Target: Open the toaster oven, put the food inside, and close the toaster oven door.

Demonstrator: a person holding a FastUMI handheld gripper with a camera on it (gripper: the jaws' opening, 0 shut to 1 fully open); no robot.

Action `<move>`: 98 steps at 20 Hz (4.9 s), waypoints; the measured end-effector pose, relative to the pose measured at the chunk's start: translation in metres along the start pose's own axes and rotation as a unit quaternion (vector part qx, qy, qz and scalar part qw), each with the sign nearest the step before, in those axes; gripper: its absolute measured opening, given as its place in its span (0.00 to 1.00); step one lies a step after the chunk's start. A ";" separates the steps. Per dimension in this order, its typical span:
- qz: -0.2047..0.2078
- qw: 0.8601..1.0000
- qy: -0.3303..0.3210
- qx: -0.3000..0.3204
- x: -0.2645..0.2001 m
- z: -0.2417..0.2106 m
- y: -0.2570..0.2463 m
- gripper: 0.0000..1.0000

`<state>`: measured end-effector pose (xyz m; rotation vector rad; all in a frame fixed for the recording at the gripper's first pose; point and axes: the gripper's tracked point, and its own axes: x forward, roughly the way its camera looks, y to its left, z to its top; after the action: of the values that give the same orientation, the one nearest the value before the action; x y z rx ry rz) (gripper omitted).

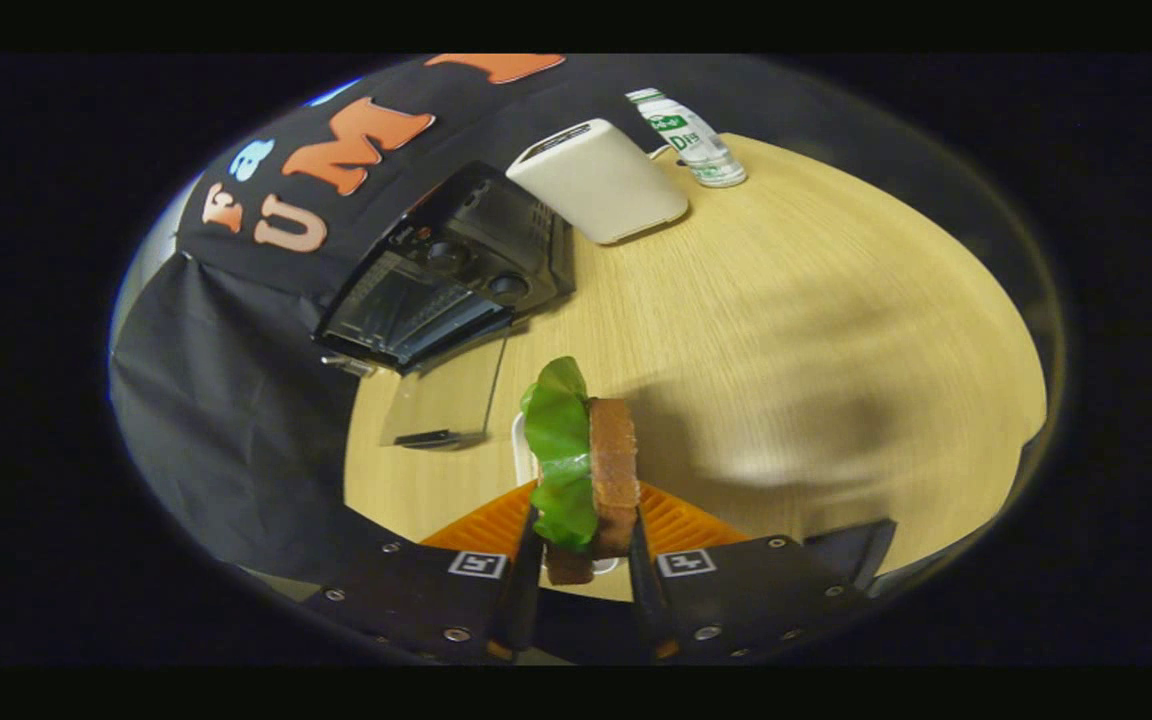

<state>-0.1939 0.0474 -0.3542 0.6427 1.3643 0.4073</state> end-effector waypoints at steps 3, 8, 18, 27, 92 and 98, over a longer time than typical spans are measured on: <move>-0.006 1.000 -0.020 0.015 -0.005 0.009 0.000 0.33; 0.002 0.997 -0.060 0.039 -0.024 0.023 0.014 0.32; 0.054 0.991 -0.111 0.058 -0.020 0.044 0.089 0.32; 0.101 0.989 -0.098 0.048 0.039 0.050 0.164 0.32; -0.103 0.951 -0.290 0.019 0.188 0.160 0.204 0.75; -0.128 0.959 -0.248 -0.044 0.165 0.136 0.195 0.90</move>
<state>-0.0132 0.2734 -0.3463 0.4464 0.9258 0.0843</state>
